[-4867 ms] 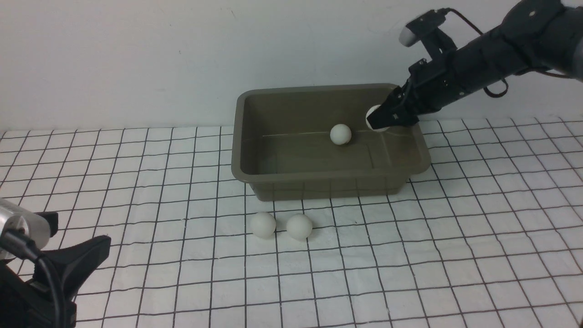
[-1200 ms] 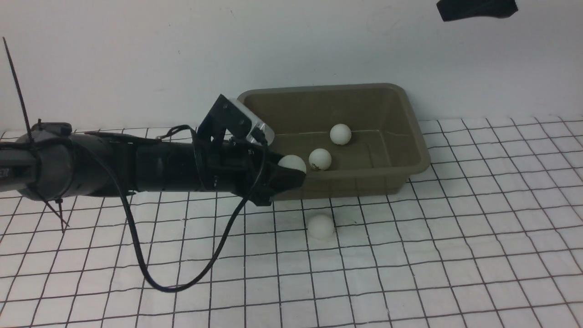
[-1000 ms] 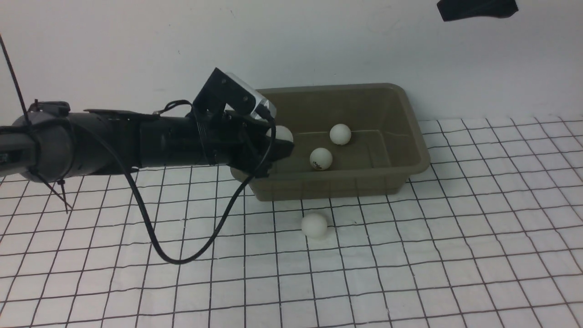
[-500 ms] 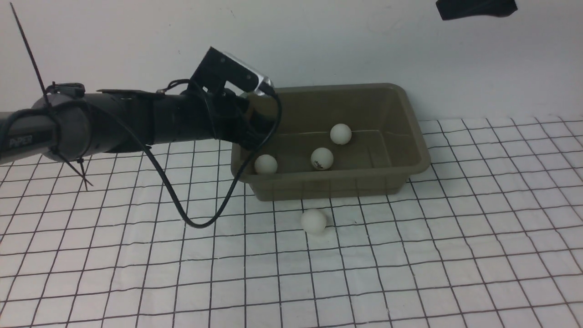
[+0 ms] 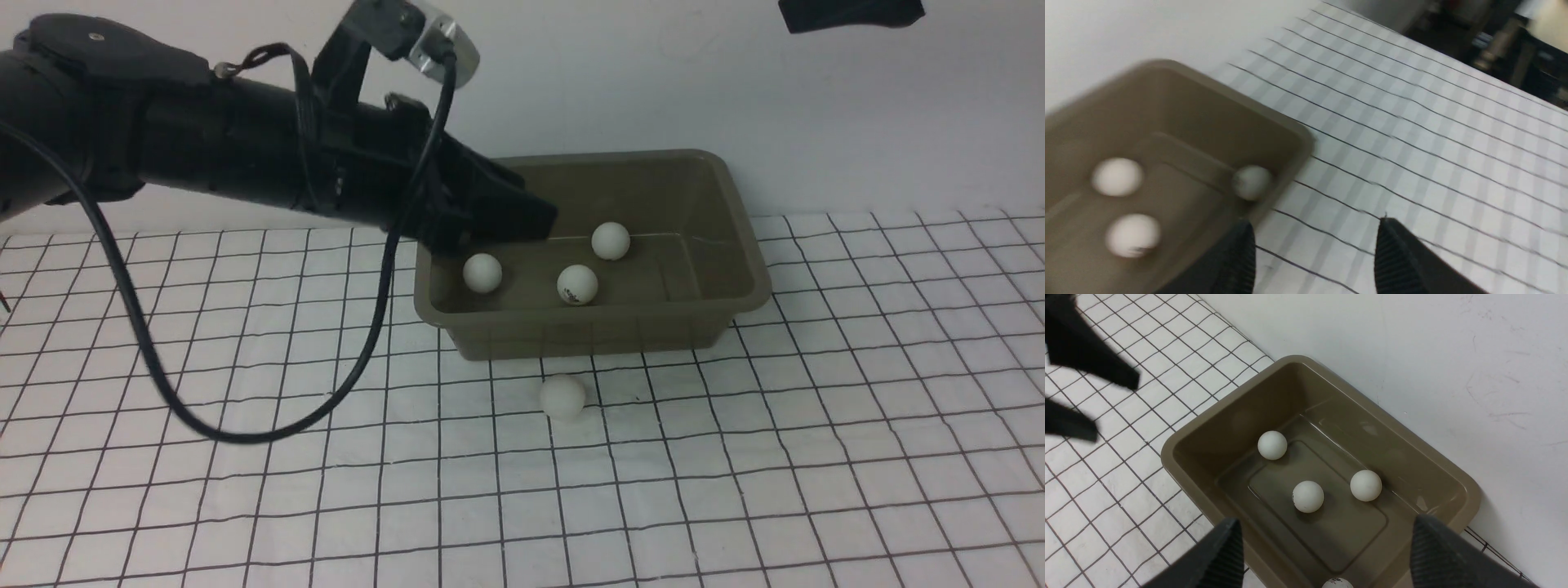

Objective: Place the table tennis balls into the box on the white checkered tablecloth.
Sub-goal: 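Reach for and grasp a ping pong ball on the table beside the basket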

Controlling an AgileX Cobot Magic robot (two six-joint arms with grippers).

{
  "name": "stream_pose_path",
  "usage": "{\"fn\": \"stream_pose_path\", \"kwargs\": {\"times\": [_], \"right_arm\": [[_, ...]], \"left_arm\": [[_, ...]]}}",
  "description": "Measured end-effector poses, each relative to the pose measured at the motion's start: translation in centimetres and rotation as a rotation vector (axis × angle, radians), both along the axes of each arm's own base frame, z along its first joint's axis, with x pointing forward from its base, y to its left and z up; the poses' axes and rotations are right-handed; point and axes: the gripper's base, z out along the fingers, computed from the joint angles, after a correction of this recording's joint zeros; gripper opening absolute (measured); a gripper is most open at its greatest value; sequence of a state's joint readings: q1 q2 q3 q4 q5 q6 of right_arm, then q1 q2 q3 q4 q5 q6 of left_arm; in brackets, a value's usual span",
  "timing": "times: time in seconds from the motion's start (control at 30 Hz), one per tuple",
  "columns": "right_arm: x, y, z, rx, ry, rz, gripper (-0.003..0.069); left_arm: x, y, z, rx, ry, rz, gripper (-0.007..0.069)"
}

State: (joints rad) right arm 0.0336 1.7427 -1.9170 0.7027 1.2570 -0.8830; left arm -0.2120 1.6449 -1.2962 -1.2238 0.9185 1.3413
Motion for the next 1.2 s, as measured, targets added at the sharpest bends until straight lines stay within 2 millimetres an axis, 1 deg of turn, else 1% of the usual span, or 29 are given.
{"fn": "stream_pose_path", "kwargs": {"times": [0.03, 0.1, 0.17, 0.3, 0.4, 0.5, 0.57, 0.7, 0.73, 0.77, 0.8, 0.9, 0.97, 1.0, 1.03, 1.1, 1.2], "right_arm": [[0.0, 0.0, 0.0, 0.0, 0.0, 0.0, 0.0495], [0.0, 0.0, 0.0, 0.003, 0.0, 0.001, 0.0495], [0.0, 0.0, 0.0, 0.006, 0.0, 0.002, 0.0495], [0.0, 0.0, 0.0, 0.006, 0.0, 0.002, 0.0495], [0.0, 0.0, 0.0, 0.007, 0.0, 0.002, 0.0495], [0.0, 0.0, 0.0, 0.007, 0.0, 0.002, 0.0495], [0.0, 0.0, 0.0, 0.007, 0.0, 0.002, 0.0495], [0.0, 0.0, 0.0, 0.007, 0.0, 0.002, 0.0495], [0.0, 0.0, 0.0, 0.007, 0.0, 0.002, 0.0495], [0.0, 0.0, 0.0, 0.007, 0.0, 0.002, 0.0495], [0.0, 0.0, 0.0, 0.007, 0.0, 0.002, 0.0495], [0.0, 0.0, 0.0, 0.007, 0.0, 0.002, 0.0495], [0.0, 0.1, 0.0, 0.008, 0.0, 0.002, 0.0495], [0.0, 0.1, 0.0, 0.008, 0.0, 0.002, 0.0495], [0.0, 0.1, 0.0, 0.008, 0.0, 0.002, 0.0495], [0.0, 0.1, 0.0, 0.008, 0.0, 0.002, 0.0495], [0.0, 0.1, 0.0, 0.008, 0.0, 0.002, 0.0495]], "left_arm": [[-1.0, -0.1, -0.4, 0.045, 0.05, -0.097, 0.0332], [-1.3, 0.2, -0.9, 0.099, 0.089, -0.11, 0.0314], [-1.0, 0.9, -1.8, 0.199, 0.182, -0.009, 0.029], [-0.5, 1.9, -2.6, 0.283, 0.25, 0.13, 0.0284], [-0.1, 3.1, -3.3, 0.361, 0.349, 0.32, 0.0281], [-0.2, 3.1, -3.5, 0.386, 0.384, 0.351, 0.0281], [-0.9, 2.1, -3.8, 0.427, 0.418, 0.329, 0.0281], [-2.6, -1.3, -3.9, 0.445, 0.463, 0.279, 0.0279], [-2.8, -1.7, -3.9, 0.448, 0.468, 0.275, 0.0279], [-3.7, -3.1, -4.0, 0.466, 0.481, 0.258, 0.0279], [-4.3, -3.9, -4.1, 0.492, 0.492, 0.252, 0.0279], [-5.2, -4.8, -4.3, 0.543, 0.5, 0.255, 0.0279], [-5.7, -5.3, -4.4, 0.582, 0.484, 0.254, 0.0279], [-6.2, -6.2, -4.7, 0.618, 0.446, 0.27, 0.0279], [-6.3, -6.4, -4.9, 0.621, 0.42, 0.279, 0.0279], [-6.4, -7.4, -5.5, 0.602, 0.35, 0.297, 0.0279], [-5.8, -8.6, -6.5, 0.531, 0.261, 0.313, 0.0279]]}}
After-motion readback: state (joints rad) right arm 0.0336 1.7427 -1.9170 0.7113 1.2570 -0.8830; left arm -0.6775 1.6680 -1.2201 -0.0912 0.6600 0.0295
